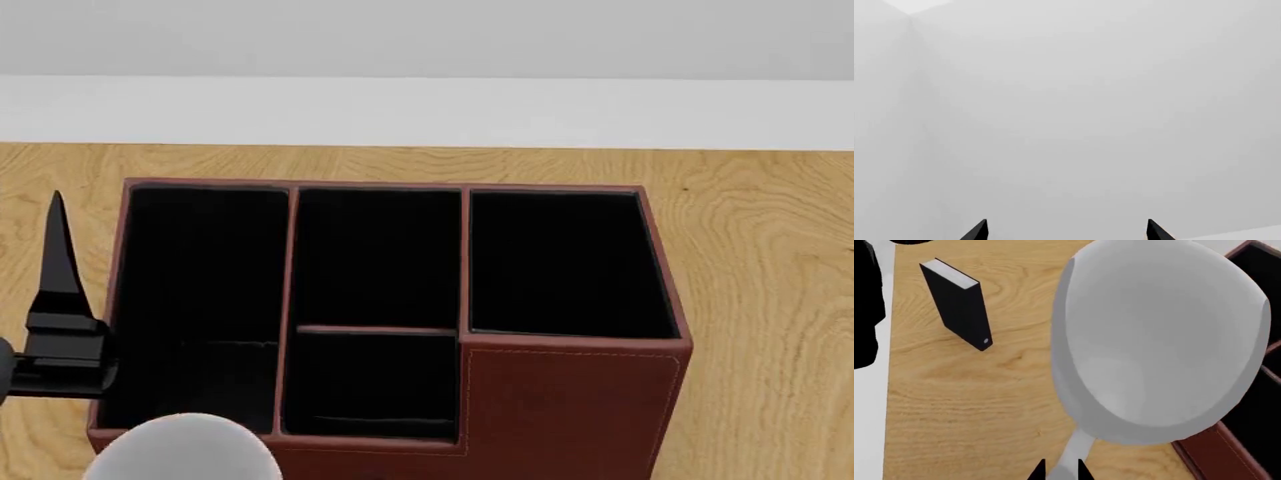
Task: Pick up the white mug and place it to the right of the caddy.
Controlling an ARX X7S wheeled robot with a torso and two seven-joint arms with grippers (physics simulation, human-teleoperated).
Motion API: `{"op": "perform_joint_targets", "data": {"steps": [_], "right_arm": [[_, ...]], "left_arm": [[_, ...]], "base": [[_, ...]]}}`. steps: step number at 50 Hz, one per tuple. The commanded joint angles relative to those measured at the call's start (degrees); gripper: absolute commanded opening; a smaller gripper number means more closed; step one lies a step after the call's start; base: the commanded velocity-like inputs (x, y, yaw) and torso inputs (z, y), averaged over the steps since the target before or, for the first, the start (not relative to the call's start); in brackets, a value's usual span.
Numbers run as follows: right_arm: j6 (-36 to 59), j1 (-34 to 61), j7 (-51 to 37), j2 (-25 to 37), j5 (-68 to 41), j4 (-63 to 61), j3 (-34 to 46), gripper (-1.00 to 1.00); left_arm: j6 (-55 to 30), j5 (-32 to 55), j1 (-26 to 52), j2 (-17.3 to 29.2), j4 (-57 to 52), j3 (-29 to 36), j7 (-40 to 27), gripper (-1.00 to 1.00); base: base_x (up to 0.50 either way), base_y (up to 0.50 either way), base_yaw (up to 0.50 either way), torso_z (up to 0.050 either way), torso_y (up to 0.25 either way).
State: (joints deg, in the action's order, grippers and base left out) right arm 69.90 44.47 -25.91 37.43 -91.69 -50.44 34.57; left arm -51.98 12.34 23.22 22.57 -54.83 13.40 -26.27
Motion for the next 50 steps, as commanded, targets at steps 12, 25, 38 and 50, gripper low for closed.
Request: {"op": "perform_joint_targets", "data": {"steps": [12, 25, 38, 50], "right_arm": [[-2.04, 3.51, 0.02, 3.00, -1.50, 1.71, -3.81, -1.00], [-3.80, 3.80, -0.55, 6.28, -3.36, 0.85, -6.20, -1.00], [-5.36, 5.18, 0.17, 8.42, -4.07, 2.31, -8.63, -1.00], [-5.60, 6.29, -0.40, 9.44, -3.99, 3.16, -9.25, -1.00]], "left_arm": [[-0.56, 0.25, 0.39, 0.41, -0.51, 0.14, -0.72, 1.00], [-0.95, 0.41, 0.74, 0.57, -0.73, 0.49, -1.13, 1.00], [-1.40, 0.72, 1.13, 0.59, -0.68, 0.91, -1.44, 1.00], [-1.27, 1.13, 1.13, 0.55, -0.75, 0.87, -1.69, 1.00]], "base": [[0.00, 0.00, 0.00, 0.000, 0.001], [0.00, 0.00, 0.00, 0.000, 0.000], [0.00, 0.00, 0.00, 0.000, 0.001], [0.00, 0.00, 0.00, 0.000, 0.000]]}}
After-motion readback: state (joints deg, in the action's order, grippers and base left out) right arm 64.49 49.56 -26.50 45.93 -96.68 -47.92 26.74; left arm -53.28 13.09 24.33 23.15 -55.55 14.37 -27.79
